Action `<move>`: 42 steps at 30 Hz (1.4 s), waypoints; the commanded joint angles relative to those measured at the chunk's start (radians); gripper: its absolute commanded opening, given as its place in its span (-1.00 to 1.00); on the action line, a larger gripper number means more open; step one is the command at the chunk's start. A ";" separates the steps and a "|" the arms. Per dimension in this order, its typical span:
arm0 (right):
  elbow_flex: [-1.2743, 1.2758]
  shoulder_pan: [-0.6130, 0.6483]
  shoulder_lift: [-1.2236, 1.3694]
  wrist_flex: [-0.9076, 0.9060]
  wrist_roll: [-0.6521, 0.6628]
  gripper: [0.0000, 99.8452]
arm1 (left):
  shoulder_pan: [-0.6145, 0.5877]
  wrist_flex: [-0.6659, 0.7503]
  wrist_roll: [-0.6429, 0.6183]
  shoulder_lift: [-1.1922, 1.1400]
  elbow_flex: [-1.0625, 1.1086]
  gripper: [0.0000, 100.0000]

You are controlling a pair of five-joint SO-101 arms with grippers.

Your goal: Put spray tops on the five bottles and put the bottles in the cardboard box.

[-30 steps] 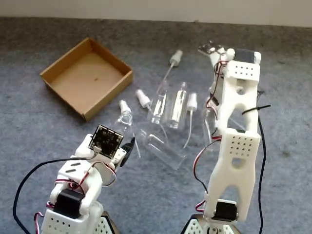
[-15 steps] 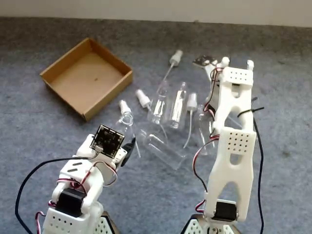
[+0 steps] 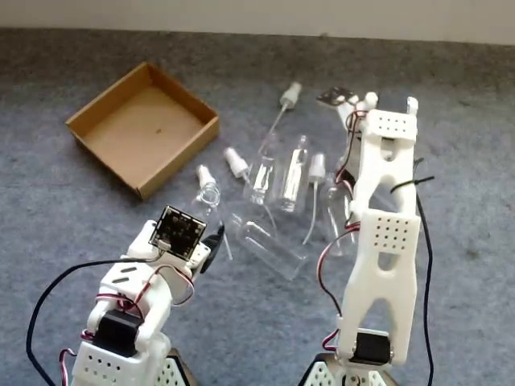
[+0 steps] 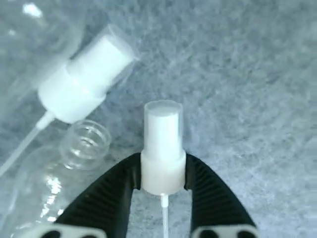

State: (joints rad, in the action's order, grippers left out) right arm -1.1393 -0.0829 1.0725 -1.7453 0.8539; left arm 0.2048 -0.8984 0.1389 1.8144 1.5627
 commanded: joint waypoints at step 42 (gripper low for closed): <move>0.015 0.116 -1.040 -0.022 -0.761 -0.97 | 0.248 0.293 -0.006 0.008 0.130 -0.82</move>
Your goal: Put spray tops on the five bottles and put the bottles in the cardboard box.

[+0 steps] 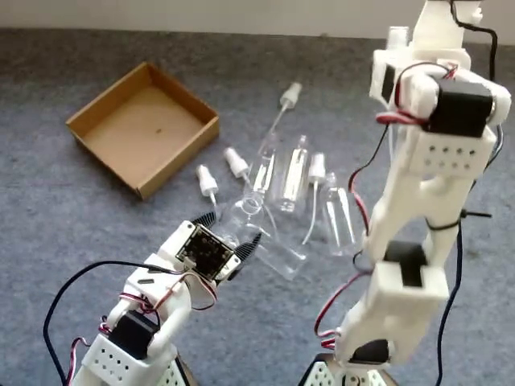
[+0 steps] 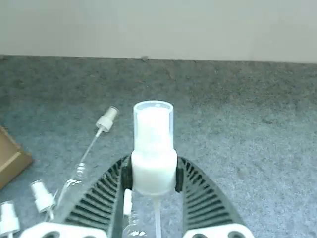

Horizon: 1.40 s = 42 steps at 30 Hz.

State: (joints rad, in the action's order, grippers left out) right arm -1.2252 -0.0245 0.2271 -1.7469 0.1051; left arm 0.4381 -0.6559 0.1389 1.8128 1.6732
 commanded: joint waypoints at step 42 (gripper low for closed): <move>0.782 0.231 -0.989 0.102 -0.470 -0.98 | 0.394 0.112 -0.011 0.007 0.021 -0.82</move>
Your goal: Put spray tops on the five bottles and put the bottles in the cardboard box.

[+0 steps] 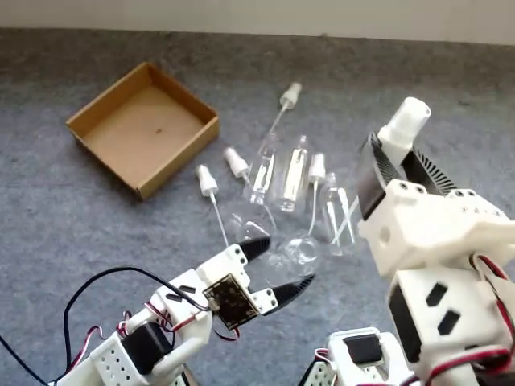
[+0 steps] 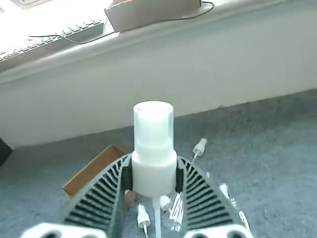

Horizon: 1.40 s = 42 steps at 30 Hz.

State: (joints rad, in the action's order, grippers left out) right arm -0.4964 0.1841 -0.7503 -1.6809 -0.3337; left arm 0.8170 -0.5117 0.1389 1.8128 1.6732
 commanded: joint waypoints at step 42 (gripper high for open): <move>0.888 0.120 -0.650 0.622 0.081 -0.97 | -0.047 -0.058 -0.011 0.008 0.022 -0.82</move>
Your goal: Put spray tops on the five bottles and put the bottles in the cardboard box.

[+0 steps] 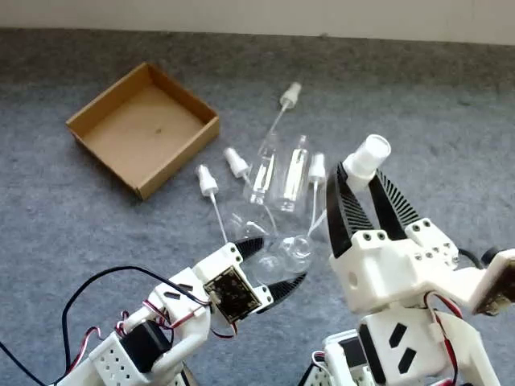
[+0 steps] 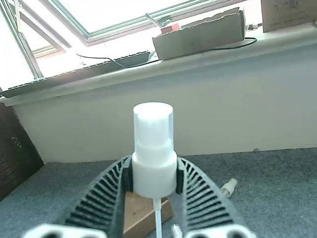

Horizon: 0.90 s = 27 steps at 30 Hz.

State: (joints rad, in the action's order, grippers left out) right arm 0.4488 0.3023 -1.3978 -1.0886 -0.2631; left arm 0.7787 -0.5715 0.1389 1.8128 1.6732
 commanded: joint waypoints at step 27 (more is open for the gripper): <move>-0.185 0.004 -0.002 -0.099 0.009 -0.97 | -0.008 0.008 -0.005 0.008 0.022 -0.82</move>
State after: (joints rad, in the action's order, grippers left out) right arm 0.3107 0.2977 -1.3993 -1.1408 -0.2631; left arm 0.7787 -0.5715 0.1389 1.8128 1.6732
